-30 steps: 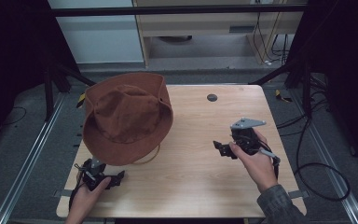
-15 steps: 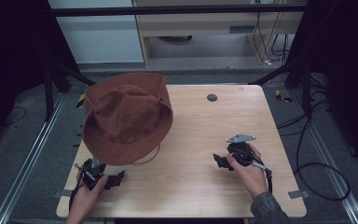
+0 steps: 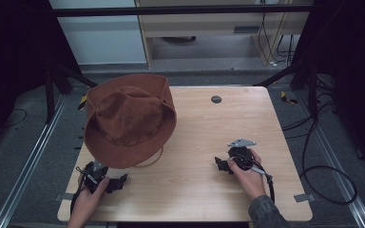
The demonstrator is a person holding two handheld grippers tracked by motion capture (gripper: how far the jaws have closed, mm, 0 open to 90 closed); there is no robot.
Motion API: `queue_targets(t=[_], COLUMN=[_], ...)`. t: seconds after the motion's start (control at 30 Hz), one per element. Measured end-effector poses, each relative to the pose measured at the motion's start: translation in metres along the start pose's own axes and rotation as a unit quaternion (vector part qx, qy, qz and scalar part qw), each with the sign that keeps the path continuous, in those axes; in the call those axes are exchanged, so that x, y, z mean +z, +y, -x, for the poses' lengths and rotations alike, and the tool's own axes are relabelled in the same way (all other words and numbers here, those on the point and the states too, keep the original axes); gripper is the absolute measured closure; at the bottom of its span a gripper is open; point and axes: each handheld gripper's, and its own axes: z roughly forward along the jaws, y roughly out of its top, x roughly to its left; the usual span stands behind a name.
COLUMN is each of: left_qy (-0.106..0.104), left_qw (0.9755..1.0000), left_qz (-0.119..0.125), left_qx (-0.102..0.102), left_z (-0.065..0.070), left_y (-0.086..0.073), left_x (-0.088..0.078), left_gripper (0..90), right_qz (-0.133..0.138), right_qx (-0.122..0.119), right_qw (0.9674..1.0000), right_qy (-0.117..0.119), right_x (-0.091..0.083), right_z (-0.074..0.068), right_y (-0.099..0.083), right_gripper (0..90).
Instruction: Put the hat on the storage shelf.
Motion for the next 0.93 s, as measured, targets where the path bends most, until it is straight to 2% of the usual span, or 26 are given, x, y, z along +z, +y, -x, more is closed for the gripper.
queue_targets(t=[0.33, 0.47, 0.93], left_qy=[0.0, 0.0, 0.0], left_qw=[1.0, 1.0, 1.0], left_qz=[0.0, 0.0, 0.0], left_qx=[0.0, 0.0, 0.001], left_z=[0.0, 0.0, 0.0], left_y=[0.0, 0.0, 0.0], left_x=[0.0, 0.0, 0.0], left_gripper=[0.0, 0.0, 0.0], right_qz=[-0.006, -0.001, 0.003], right_qx=[0.004, -0.012, -0.003], right_qw=[1.0, 0.9997, 0.9996], right_qy=[-0.004, -0.02, -0.027], right_x=[0.01, 0.014, 0.014], right_z=[-0.005, -0.01, -0.014], right_y=[-0.003, -0.005, -0.006], right_gripper=[13.7, 10.3, 8.8])
